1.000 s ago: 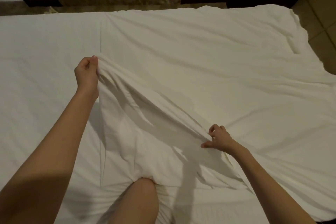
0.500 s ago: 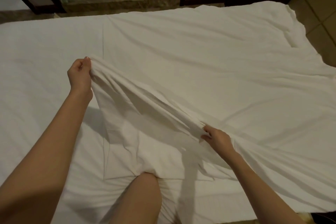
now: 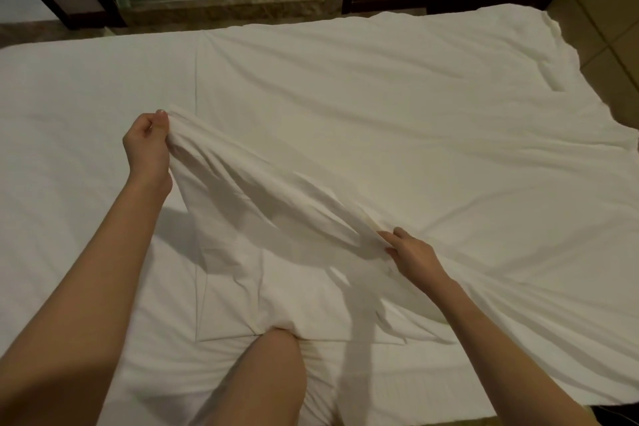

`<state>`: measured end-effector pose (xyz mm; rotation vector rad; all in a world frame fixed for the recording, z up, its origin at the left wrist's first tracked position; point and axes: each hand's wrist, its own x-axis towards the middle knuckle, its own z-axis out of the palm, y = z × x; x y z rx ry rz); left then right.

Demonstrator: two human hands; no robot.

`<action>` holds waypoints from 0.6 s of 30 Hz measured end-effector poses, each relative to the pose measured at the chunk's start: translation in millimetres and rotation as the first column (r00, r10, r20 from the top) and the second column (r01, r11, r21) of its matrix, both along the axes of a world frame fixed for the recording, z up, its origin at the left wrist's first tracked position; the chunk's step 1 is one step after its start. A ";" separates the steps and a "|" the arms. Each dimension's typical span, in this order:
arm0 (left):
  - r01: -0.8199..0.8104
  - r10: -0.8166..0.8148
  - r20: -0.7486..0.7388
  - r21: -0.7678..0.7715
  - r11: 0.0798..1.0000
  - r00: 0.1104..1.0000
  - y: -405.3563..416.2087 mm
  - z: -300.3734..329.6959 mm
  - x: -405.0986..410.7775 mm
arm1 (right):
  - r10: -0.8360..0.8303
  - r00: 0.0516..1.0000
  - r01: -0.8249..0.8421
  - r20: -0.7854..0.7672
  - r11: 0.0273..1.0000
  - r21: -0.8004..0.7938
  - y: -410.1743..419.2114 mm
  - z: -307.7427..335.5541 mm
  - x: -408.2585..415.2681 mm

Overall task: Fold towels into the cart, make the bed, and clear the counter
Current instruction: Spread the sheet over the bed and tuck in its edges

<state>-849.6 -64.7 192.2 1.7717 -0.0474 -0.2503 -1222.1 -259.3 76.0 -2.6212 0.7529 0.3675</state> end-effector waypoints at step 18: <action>0.046 -0.046 -0.001 0.012 0.999 0.999 -1.1 -6.3 2.2 | -0.213 0.961 0.214 -0.178 0.977 -0.015 -18.0 -6.2 0.7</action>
